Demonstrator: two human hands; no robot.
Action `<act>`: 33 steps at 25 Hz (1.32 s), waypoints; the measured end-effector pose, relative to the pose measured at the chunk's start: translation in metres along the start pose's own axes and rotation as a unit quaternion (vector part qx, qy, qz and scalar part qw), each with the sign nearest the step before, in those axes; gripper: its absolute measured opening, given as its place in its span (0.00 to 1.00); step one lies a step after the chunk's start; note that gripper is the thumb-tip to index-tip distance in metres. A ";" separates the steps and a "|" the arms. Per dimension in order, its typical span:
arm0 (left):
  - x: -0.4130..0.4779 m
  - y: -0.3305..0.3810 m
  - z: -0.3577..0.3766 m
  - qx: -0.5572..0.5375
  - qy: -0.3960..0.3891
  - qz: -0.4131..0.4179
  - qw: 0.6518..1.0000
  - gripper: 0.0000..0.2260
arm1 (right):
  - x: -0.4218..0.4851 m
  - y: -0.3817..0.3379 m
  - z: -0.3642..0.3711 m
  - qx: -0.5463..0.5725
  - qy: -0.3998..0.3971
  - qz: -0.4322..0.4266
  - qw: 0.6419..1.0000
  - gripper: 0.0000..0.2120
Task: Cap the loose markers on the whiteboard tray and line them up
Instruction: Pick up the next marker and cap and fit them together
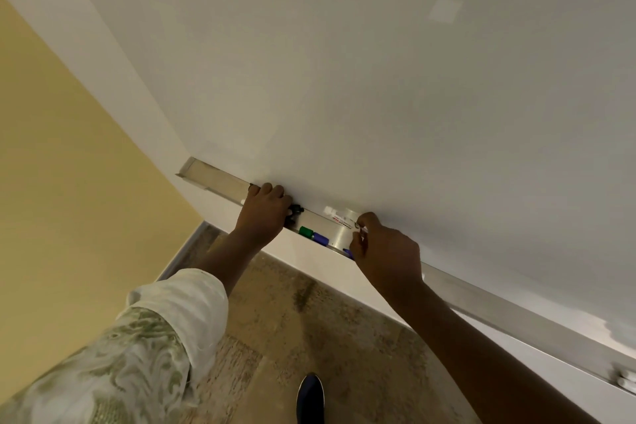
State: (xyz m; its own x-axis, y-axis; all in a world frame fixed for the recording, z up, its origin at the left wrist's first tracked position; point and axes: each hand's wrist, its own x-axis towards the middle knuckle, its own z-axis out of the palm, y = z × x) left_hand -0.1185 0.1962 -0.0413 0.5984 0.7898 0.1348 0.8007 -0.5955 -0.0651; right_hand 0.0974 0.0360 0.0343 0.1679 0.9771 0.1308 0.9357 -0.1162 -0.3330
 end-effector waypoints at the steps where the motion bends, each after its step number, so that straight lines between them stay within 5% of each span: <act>1: 0.001 0.001 0.000 0.006 -0.001 0.019 1.000 0.03 | -0.006 -0.002 -0.006 0.062 0.002 0.030 0.998 0.09; 4: 0.003 0.008 -0.002 0.012 -0.008 0.045 0.999 0.04 | -0.022 -0.002 -0.015 0.305 -0.047 0.133 0.942 0.07; 7: 0.003 0.015 -0.008 -0.006 -0.008 0.046 0.999 0.05 | -0.039 -0.001 -0.022 0.522 -0.084 0.232 0.817 0.09; 9: 0.002 0.020 -0.017 -0.049 0.000 0.031 0.998 0.07 | -0.047 -0.002 -0.031 0.591 -0.079 0.258 0.760 0.10; 10: 0.000 0.025 -0.024 -0.083 0.007 0.022 0.996 0.07 | -0.052 -0.002 -0.036 0.595 -0.074 0.255 0.759 0.08; 15: -0.026 0.071 -0.078 -0.327 0.002 0.008 0.945 0.05 | -0.068 0.009 -0.069 0.367 -0.081 0.114 0.920 0.12; 17: -0.043 0.090 -0.106 -0.407 -0.009 0.013 0.913 0.06 | -0.072 0.013 -0.091 0.281 -0.075 0.067 0.955 0.15; 21: -0.063 0.118 -0.159 -0.476 0.003 0.045 0.878 0.09 | -0.085 0.018 -0.136 0.198 -0.065 -0.008 0.978 0.16; 33: -0.071 0.178 -0.230 -0.438 0.001 0.170 0.883 0.05 | -0.128 0.043 -0.200 0.126 -0.026 -0.101 0.987 0.14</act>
State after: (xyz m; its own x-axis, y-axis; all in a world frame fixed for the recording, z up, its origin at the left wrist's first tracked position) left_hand -0.0253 0.0007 0.1647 0.7996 0.5431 0.2564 0.2443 -0.6841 0.6873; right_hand 0.1782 -0.1296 0.1900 -0.0359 0.9844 0.1720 0.8409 0.1228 -0.5270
